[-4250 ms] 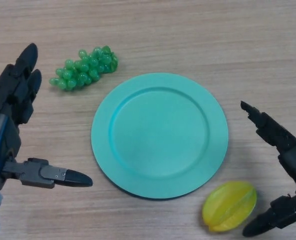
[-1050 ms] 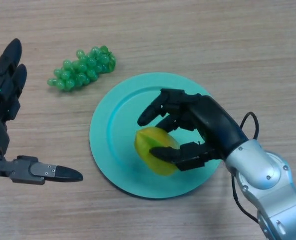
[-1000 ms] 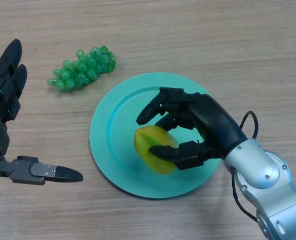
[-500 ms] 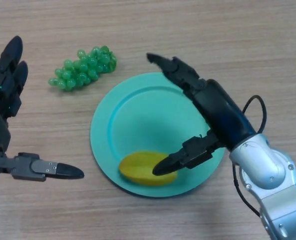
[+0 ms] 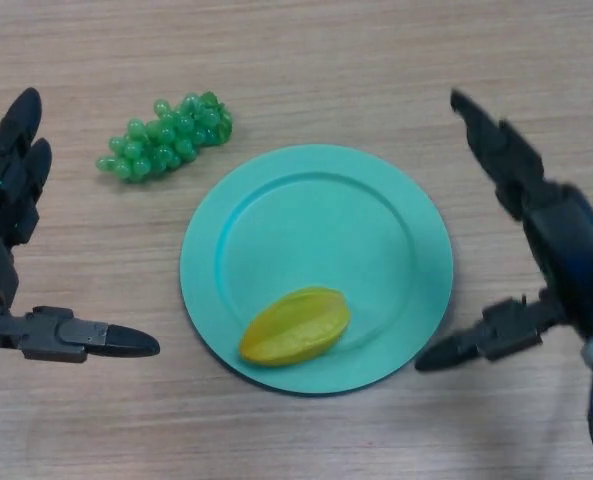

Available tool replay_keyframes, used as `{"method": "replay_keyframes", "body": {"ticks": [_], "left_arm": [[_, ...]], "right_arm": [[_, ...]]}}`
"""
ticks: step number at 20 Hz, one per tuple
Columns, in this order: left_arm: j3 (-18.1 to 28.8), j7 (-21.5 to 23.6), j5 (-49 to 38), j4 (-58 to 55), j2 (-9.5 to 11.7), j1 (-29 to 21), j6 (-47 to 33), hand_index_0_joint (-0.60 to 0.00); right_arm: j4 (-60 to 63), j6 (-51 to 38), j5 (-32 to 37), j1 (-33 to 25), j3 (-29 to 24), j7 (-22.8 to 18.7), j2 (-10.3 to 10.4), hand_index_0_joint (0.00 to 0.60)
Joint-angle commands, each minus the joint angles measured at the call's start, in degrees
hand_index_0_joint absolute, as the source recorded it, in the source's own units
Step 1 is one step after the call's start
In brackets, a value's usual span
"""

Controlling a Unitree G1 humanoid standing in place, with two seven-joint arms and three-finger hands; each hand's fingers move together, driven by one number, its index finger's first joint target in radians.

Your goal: Pick up the yellow starfruit and place it on the plate

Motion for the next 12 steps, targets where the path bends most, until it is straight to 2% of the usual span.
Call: {"method": "replay_keyframes", "body": {"ticks": [1,5,9,12], "left_arm": [[1.95,1.70,-1.56,-1.52,1.07,-0.26,-10.13,0.000],[1.84,-1.71,-2.91,-1.09,0.59,1.66,-9.35,0.000],[2.20,-1.34,-2.30,-0.99,1.29,0.34,-6.80,0.000],[1.28,-1.36,-2.59,-2.05,1.03,0.36,-5.71,0.000]], "right_arm": [[-4.42,-4.41,6.67,-0.20,-4.94,-2.27,-1.05,0.000],[-2.16,-4.95,9.35,0.80,-6.21,-1.57,-1.46,0.000],[-3.55,0.18,13.67,0.12,-7.52,-1.15,-1.74,0.000],[-4.12,3.33,14.07,0.04,-6.58,-1.70,-1.49,0.000]]}}
